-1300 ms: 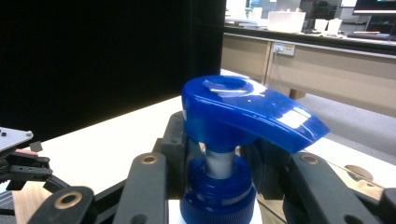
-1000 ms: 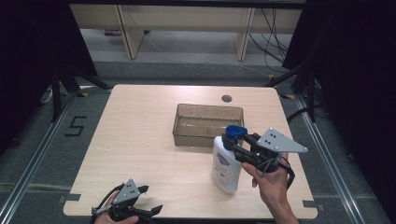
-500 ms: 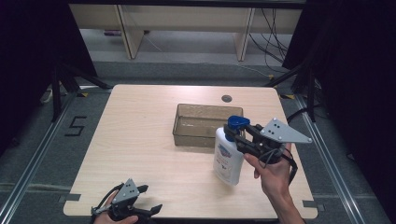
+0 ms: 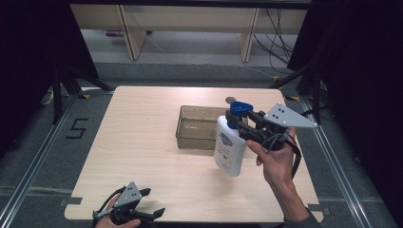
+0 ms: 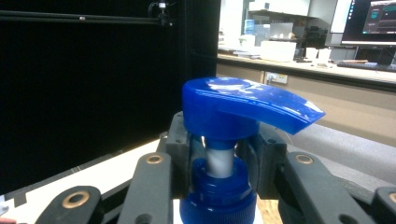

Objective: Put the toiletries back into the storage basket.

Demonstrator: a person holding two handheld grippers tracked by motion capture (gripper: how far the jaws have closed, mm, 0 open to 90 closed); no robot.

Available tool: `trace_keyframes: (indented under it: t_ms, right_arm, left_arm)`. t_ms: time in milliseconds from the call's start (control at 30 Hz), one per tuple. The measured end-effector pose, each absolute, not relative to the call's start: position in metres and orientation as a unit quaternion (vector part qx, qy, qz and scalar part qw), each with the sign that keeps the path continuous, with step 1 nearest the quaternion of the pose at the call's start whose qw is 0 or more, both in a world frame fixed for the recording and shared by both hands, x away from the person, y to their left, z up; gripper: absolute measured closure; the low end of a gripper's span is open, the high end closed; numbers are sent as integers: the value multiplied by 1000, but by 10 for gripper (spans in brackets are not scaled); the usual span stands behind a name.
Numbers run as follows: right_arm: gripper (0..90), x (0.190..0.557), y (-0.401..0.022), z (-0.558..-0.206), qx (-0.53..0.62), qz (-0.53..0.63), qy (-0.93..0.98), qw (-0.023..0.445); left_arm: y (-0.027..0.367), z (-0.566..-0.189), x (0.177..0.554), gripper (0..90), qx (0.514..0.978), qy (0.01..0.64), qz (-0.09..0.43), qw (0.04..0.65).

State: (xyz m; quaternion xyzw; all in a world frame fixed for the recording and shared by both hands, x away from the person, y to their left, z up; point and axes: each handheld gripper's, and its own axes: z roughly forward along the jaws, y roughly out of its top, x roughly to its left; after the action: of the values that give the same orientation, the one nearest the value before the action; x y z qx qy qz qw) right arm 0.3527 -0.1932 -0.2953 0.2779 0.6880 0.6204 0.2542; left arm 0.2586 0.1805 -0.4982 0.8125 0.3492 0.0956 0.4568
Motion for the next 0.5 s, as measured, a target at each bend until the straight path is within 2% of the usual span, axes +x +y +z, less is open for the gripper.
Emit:
trace_keyframes:
  t_ms: [200,500]
  right_arm:
    - [659,360,-190,-288,286,622,687,243]
    - [659,373,-189,-276,286,625,679,259]
  left_arm:
    - [180,-498,259,149,813,349,95,457]
    - [181,-498,259,150,814,347,92,457]
